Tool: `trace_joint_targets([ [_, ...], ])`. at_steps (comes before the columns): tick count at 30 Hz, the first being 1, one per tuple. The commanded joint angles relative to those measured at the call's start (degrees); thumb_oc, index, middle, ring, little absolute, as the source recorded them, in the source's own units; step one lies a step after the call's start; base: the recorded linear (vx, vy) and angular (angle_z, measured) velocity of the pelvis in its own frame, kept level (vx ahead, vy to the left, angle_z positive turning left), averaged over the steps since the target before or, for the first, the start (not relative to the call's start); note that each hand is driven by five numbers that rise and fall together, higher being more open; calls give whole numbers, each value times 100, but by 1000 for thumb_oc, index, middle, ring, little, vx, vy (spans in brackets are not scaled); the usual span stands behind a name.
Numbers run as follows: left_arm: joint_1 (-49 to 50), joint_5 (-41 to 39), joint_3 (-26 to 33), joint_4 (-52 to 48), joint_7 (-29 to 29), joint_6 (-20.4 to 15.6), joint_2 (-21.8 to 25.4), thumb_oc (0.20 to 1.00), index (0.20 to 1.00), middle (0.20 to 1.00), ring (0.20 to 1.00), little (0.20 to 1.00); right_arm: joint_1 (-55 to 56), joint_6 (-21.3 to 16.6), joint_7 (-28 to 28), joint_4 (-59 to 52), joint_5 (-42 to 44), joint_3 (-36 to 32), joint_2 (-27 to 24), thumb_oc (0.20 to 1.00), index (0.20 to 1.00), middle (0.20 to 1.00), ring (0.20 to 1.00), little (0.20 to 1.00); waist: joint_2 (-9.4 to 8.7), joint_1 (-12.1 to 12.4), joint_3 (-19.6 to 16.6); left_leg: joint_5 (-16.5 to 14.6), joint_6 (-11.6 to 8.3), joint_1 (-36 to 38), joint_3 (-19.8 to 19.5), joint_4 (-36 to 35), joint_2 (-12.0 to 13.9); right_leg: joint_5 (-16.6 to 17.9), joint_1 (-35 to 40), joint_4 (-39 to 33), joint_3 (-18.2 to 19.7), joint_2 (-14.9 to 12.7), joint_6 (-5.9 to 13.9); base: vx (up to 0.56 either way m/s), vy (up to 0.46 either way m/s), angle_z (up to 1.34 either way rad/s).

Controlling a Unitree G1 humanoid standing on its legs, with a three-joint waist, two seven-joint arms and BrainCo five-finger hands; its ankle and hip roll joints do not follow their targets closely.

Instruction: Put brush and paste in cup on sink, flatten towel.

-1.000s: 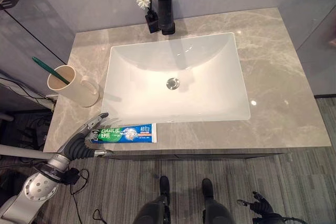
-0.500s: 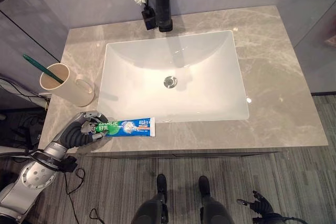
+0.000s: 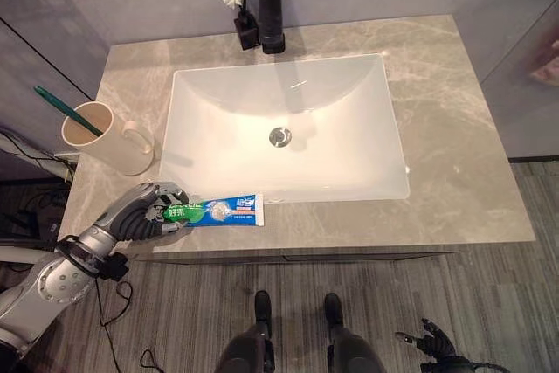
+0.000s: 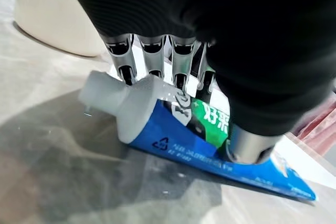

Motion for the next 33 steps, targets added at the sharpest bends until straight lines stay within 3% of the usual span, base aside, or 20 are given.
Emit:
trace_joint_targets([
  [1,145,545,-493,287,-174,-46,-69,664,664,664,664,664,8,-190,-75,5,173,118,-56,1000,1000,1000,1000,1000,2,-148,-55,-391,-62,445,165,190,209,-256,-303,719,12,-157,410,0,0,0],
  [3,166,565,-487,289,-165,-48,-57,793,793,793,793,793,14,-192,-71,11,185,120,-43,1000,1000,1000,1000,1000,-10,-147,-65,-417,-62,446,160,242,214,-275,-289,737,13,-149,402,0,0,0],
  [5,177,599,-486,304,-161,-43,-46,812,812,812,812,812,27,-195,-65,-21,183,124,-44,1000,1000,1000,1000,1000,-20,-150,-70,-431,-64,447,166,260,215,-280,-284,738,15,-148,400,0,0,0],
  [6,164,632,-514,316,-160,-47,-52,765,765,765,765,765,26,-198,-66,6,171,135,-39,1000,1000,1000,1000,1000,-25,-150,-78,-439,-65,447,164,270,217,-287,-279,743,16,-145,399,0,0,0],
  [7,174,721,-529,316,-145,-42,-46,536,536,536,536,536,26,-196,-68,-12,176,141,-27,1000,1000,1000,1000,1000,-37,-146,-95,-449,-66,451,169,280,222,-290,-263,735,21,-142,399,0,0,0],
  [10,155,936,-563,386,-62,-44,-43,464,464,464,464,464,6,-201,-89,-19,162,154,-16,1000,1000,1000,1000,1000,-57,-136,-118,-461,-70,459,171,296,231,-284,-238,703,23,-146,399,0,0,0],
  [11,144,1094,-594,420,-19,-48,-44,341,341,341,341,341,2,-206,-97,0,162,149,-12,1000,1000,1000,1000,1000,-71,-123,-136,-468,-69,476,163,284,232,-280,-213,681,16,-151,397,0,0,0],
  [12,130,1145,-619,444,1,-44,-63,282,282,282,282,282,-10,-201,-112,29,159,148,-5,1000,1000,1000,1000,1000,-74,-121,-148,-472,-70,484,164,283,229,-279,-198,670,13,-150,396,0,0,0],
  [15,102,1139,-628,478,-17,-23,-122,200,200,200,200,200,-24,-194,-127,42,157,130,-6,1000,1000,1000,1000,1000,-91,-118,-191,-487,-73,525,176,280,225,-269,-141,633,15,-150,396,0,0,0],
  [22,-52,1536,-724,641,109,-1,-280,200,200,200,200,200,-3,-153,-184,221,292,-55,73,1000,1000,1000,1000,1000,-184,-107,-434,-518,-72,754,191,157,229,-222,83,465,50,-154,407,28,10,-10],
  [27,-200,1795,-342,445,509,91,-415,200,200,200,200,200,-62,-178,-317,636,1583,-1054,170,1000,1000,1000,1000,1000,-304,-115,-722,-545,-72,857,147,52,210,-141,238,306,2,-189,432,10,8,0],
  [28,-349,1796,-61,242,755,141,-484,200,200,200,200,200,-102,-241,-494,634,2230,-1633,27,1000,1000,1000,1000,1000,-385,-142,-813,-515,-75,825,119,52,196,-72,233,288,-30,-203,441,0,0,0],
  [33,-779,1680,275,154,1220,235,-757,200,200,200,200,200,-157,-396,-1064,155,2488,-2467,-577,1000,1000,1000,1000,1000,-494,-243,-1025,-584,-76,834,80,52,184,-64,302,263,-97,-249,488,4,9,1],
])
